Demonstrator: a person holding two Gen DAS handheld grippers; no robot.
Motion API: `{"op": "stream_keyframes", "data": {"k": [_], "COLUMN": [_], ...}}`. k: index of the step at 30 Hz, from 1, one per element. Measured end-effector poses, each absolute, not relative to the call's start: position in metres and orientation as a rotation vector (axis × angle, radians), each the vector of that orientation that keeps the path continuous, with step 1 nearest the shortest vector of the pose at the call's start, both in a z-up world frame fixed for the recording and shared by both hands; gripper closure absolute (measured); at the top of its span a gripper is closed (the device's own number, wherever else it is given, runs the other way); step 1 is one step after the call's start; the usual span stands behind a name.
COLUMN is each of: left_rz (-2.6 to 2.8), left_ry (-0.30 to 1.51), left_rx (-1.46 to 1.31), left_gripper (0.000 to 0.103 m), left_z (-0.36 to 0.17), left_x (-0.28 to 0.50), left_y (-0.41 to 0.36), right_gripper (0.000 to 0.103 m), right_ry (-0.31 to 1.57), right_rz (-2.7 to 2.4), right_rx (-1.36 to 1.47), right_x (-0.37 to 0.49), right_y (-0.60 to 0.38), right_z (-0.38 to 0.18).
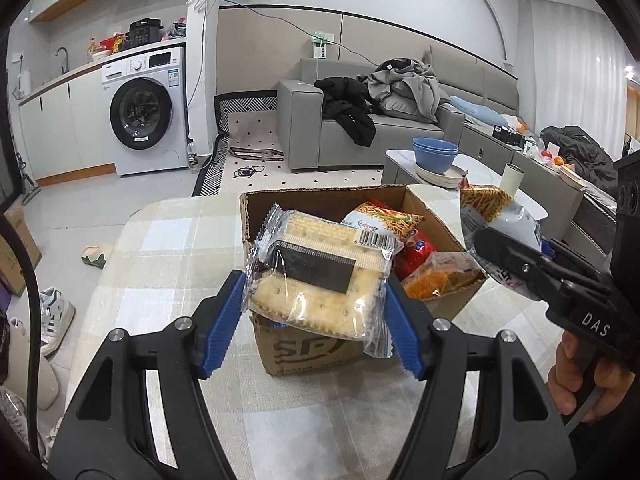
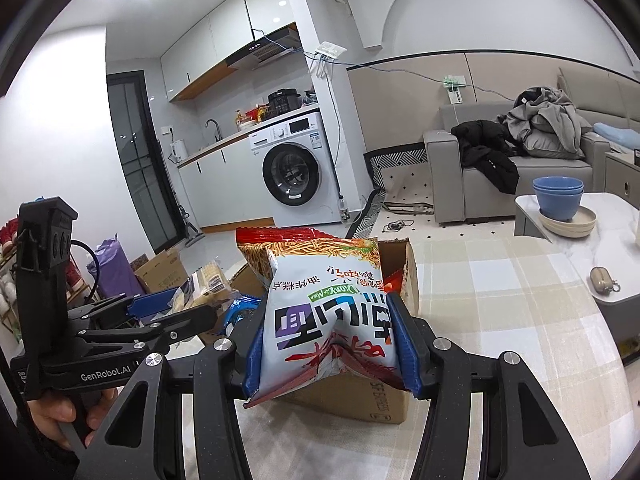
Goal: Organize snacks
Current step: 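Lift and carry both held packs over the SF box with both grippers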
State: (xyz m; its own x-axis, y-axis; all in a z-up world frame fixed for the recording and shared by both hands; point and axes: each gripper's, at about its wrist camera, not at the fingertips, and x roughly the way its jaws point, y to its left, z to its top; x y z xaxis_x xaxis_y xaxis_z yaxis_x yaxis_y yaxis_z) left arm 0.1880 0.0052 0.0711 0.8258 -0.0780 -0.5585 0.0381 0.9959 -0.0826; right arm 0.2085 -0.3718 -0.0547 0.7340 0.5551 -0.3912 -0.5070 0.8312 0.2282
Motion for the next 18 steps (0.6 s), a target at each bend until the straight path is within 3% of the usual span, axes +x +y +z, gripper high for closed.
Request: {"op": "stream_keyframes", "data": {"k": [18], "left_rz": [-0.018], "left_ry": [0.618], "left_rx": [-0.037], "left_gripper": [0.038], "left_z": [0.051], "left_x": [0.231], "left_y": [0.005], "right_gripper": [0.049], "right_ry": [0.432], "right_rz": [0.537], "right_rx": [0.074], "right_x": [0.233], "right_y": [-0.354], "right_z": [-0.058]}}
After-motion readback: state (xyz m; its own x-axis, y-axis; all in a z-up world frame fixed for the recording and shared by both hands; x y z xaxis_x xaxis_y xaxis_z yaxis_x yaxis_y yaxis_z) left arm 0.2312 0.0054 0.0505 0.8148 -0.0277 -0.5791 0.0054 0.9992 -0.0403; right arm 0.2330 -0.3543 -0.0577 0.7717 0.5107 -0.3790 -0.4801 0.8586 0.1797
